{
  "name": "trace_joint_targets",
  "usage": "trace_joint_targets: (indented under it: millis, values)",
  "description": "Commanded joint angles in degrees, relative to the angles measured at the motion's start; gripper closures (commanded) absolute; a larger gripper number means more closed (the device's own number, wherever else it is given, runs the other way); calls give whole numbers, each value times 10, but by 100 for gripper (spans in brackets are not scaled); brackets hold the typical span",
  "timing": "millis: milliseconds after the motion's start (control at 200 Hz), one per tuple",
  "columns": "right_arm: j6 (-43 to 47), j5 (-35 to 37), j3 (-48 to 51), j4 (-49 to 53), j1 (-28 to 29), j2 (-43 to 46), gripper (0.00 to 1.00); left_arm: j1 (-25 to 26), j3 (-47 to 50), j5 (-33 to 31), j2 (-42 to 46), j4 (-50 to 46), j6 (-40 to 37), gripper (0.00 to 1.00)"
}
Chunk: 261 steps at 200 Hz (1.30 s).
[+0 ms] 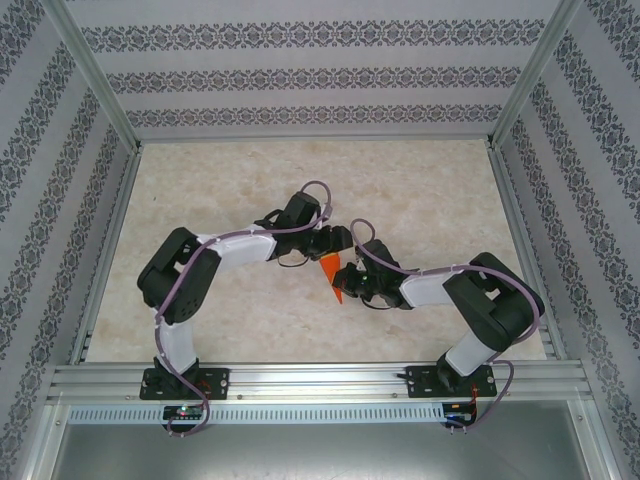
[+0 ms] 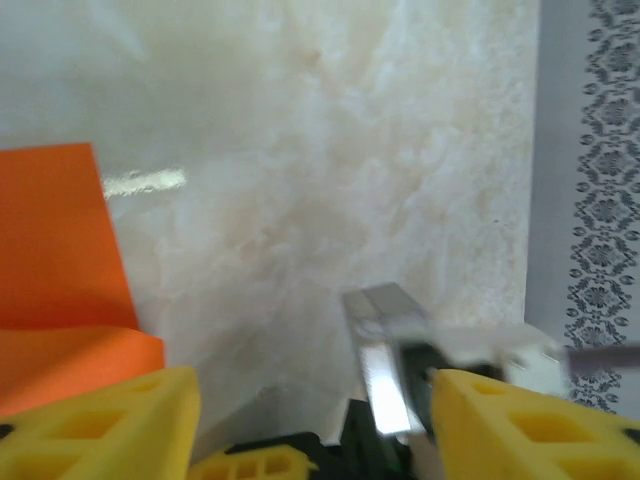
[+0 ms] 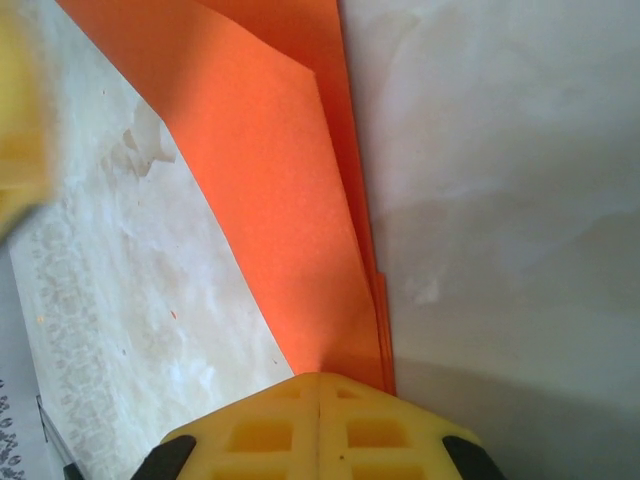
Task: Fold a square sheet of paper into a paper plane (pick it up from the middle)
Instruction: Fold the wing for the fifth time at the center of the table.
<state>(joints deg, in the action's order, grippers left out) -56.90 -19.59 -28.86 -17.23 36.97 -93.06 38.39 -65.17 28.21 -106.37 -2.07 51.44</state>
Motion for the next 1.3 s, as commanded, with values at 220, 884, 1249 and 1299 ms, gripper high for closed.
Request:
trace_joint_targets:
  millis: [220,884,1249,1299]
  values:
    - [41,17,10,122,0,-45,100,2,75,-39,42,16,-3,82]
    - [81,-4,6,139,-8,-51,100,-3,72,-85,-29,45,9,100]
    - [117,-15,12,183,-9,-74,100,-34,100,-85,-58,76,-6,100]
    - [126,-13,9,196,-9,-72,100,-38,98,-77,-55,77,-15,100]
